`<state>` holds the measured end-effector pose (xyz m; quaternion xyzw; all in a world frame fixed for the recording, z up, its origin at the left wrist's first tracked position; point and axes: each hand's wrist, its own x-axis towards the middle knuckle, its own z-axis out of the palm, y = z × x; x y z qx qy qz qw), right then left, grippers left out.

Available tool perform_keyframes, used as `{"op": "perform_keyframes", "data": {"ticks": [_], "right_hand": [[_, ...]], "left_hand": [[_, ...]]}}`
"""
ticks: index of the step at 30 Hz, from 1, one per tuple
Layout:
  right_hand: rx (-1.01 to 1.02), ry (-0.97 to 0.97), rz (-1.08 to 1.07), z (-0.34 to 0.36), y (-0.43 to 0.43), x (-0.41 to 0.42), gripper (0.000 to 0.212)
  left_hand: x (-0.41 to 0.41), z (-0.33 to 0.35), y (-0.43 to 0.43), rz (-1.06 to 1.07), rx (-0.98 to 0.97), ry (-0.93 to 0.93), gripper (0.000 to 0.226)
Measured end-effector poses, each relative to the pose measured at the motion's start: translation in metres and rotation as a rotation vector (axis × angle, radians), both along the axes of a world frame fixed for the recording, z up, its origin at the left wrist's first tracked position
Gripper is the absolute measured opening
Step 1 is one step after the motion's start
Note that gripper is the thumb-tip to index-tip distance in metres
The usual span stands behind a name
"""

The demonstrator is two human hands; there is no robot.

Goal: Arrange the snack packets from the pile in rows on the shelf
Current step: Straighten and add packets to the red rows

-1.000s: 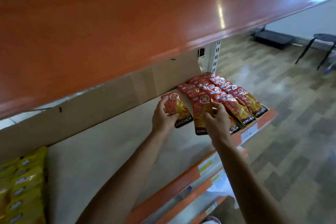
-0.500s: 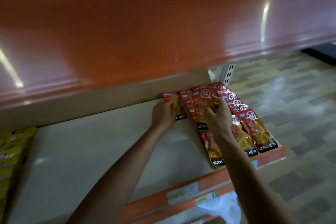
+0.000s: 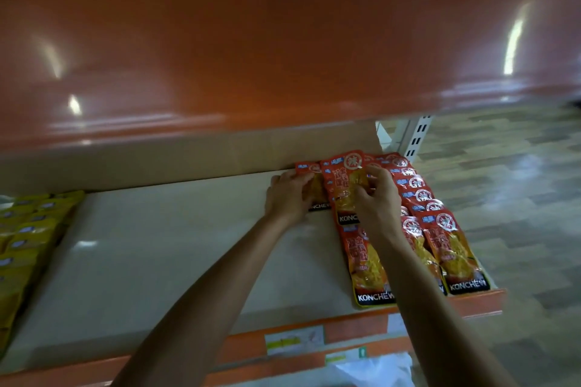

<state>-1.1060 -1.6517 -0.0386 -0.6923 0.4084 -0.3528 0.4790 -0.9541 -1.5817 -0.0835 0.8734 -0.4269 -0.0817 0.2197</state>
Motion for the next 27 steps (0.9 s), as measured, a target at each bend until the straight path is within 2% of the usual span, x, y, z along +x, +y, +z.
{"op": "perform_keyframes", "data": {"ticks": [2,5,7,10,13,18,27], "right_hand": [[-0.018,0.01,0.007,0.002,-0.001,0.001,0.038],[-0.023,0.002,0.018,0.005,-0.002,0.004,0.037],[-0.008,-0.003,0.036,0.007,-0.001,0.008,0.035],[-0.029,0.024,0.071,0.006,0.002,0.013,0.033],[-0.085,0.099,0.108,0.006,0.005,0.014,0.033],[-0.188,0.269,0.138,0.004,0.005,0.008,0.037],[-0.241,0.402,0.189,0.0,0.005,0.001,0.039]], "left_hand": [[-0.004,0.001,0.001,0.045,-0.094,0.013,0.048],[-0.017,0.009,0.006,0.078,-0.371,0.027,0.035],[-0.031,0.022,0.012,0.067,-0.49,0.218,0.033],[-0.042,0.029,0.016,0.064,-0.511,0.496,0.043],[-0.038,0.025,0.02,0.207,-0.58,0.57,0.046],[-0.028,0.018,0.031,0.41,-0.531,0.495,0.04],[-0.04,0.016,0.023,0.361,-0.354,0.428,0.037]]}}
